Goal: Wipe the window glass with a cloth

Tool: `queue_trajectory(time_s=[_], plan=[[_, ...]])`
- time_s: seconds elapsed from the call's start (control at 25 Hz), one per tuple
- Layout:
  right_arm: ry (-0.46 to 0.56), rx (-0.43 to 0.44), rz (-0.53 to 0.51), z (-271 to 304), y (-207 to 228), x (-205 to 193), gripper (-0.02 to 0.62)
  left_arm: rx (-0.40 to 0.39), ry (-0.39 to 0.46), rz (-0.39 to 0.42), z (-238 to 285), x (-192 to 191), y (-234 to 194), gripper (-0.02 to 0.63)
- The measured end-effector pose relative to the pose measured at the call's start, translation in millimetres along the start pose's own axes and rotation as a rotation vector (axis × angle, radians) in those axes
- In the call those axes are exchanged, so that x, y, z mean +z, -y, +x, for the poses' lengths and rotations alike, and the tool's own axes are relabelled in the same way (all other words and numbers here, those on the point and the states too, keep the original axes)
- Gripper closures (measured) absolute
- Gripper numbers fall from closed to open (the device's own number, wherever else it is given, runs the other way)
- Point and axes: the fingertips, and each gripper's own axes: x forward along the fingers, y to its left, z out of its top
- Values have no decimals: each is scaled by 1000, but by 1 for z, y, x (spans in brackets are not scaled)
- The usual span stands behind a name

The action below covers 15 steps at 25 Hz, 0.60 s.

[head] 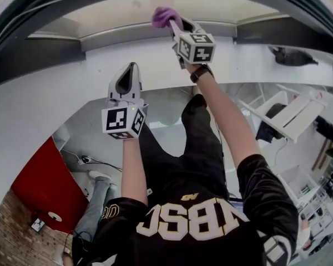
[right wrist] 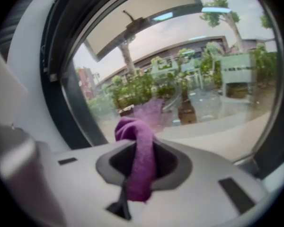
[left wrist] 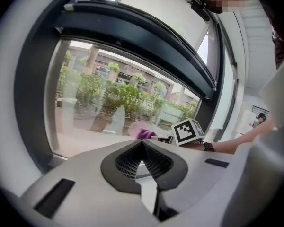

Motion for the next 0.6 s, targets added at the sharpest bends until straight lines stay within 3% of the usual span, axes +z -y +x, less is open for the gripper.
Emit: queue_trajectory(time_s=[0.2, 0.32, 0.48, 0.6], plan=[[93, -314, 252, -106, 199, 6, 515, -186, -14, 28, 71, -15, 111, 591], [166, -427, 380, -151, 271, 7, 515, -220, -3, 23, 91, -17, 149, 591], [199, -473, 406, -173, 298, 3, 515, -234, -9, 35, 93, -22, 166, 591], [172, -417, 398, -152, 264, -4, 515, -197, -11, 30, 85, -18, 145, 591]])
